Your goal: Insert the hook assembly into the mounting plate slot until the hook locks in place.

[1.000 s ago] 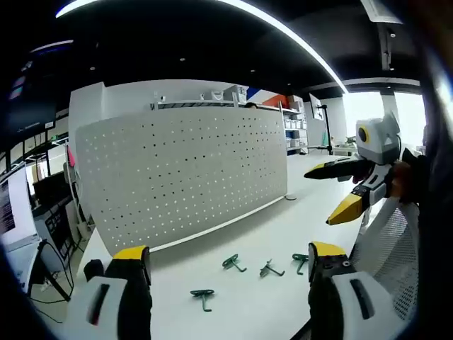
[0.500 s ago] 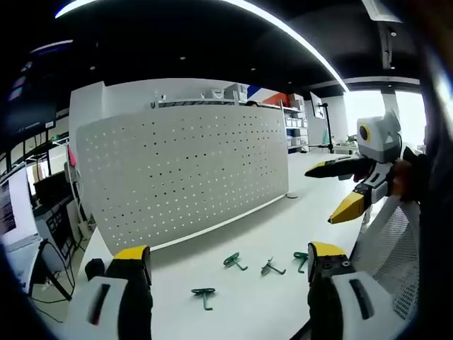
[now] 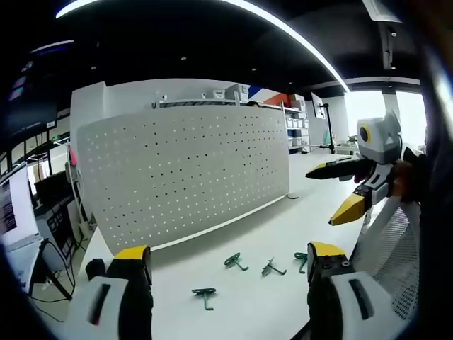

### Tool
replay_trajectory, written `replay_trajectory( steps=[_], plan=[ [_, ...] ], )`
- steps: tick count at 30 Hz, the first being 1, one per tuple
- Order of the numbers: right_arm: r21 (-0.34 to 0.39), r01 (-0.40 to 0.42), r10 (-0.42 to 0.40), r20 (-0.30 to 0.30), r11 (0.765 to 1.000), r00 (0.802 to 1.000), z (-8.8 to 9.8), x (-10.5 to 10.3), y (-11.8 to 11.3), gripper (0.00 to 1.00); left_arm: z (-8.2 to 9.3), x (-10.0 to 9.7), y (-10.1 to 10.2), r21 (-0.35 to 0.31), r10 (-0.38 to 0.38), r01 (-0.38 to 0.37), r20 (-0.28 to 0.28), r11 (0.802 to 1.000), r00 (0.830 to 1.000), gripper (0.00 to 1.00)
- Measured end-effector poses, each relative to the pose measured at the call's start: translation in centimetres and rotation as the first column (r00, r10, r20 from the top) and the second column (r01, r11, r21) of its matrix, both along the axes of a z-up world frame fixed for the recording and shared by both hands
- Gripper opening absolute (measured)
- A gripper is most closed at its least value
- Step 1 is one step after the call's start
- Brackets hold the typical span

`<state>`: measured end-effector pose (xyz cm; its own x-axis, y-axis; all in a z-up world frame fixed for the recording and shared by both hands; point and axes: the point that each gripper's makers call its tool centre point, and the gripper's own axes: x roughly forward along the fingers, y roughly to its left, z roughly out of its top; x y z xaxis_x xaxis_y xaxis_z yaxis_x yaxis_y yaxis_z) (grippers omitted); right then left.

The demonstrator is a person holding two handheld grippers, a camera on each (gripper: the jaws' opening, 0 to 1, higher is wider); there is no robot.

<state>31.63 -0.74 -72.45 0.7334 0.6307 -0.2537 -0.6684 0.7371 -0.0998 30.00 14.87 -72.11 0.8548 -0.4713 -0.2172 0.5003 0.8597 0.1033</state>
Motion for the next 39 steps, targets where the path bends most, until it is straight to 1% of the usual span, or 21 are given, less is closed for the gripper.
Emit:
replay_trajectory(
  steps=[11, 24, 28, 31, 32, 34, 37, 39],
  plan=[
    [-0.003, 0.005, -0.005, 0.000, 1.000, 1.000, 0.0, 0.0, 0.0, 0.96, -0.1, -0.1, -0.1, 0.000, -0.006, 0.006, -0.003, 1.000, 1.000, 0.93],
    [0.006, 0.010, -0.010, 0.000, 1.000, 1.000, 0.1, 0.1, -0.2, 0.95, -0.5, -0.1, -0.3, 0.016, -0.016, 0.017, -0.018, 1.000, 1.000, 0.92],
    [0.005, 0.008, -0.008, 0.000, 1.000, 1.000, 0.1, 0.2, -0.1, 0.95, -0.3, -0.1, -0.3, 0.016, -0.021, 0.021, -0.017, 1.000, 1.000, 0.91],
    [0.009, 0.010, -0.010, -0.001, 1.000, 1.000, 0.1, 0.2, -0.2, 0.95, -0.5, -0.2, -0.5, 0.023, -0.040, 0.041, -0.038, 0.999, 0.998, 0.90],
    [0.011, 0.010, -0.010, -0.001, 1.000, 1.000, 0.1, 0.2, -0.2, 0.95, -0.8, -0.2, -0.6, 0.034, -0.052, 0.054, -0.050, 0.998, 0.997, 0.90],
    [0.011, 0.010, -0.010, 0.000, 1.000, 1.000, 0.2, 0.2, -0.2, 0.95, -1.4, -0.3, -0.9, 0.052, -0.079, 0.083, -0.083, 0.995, 0.993, 0.87],
    [0.014, 0.011, -0.011, 0.003, 1.000, 1.000, 0.2, 0.1, -0.3, 0.95, -1.6, -0.3, -1.1, 0.069, -0.110, 0.117, -0.096, 0.991, 0.989, 0.81],
    [0.013, 0.012, -0.012, 0.002, 1.000, 1.000, 0.2, 0.2, -0.3, 0.95, -1.9, -0.3, -1.1, 0.088, -0.136, 0.146, -0.114, 0.985, 0.984, 0.75]
  ],
)
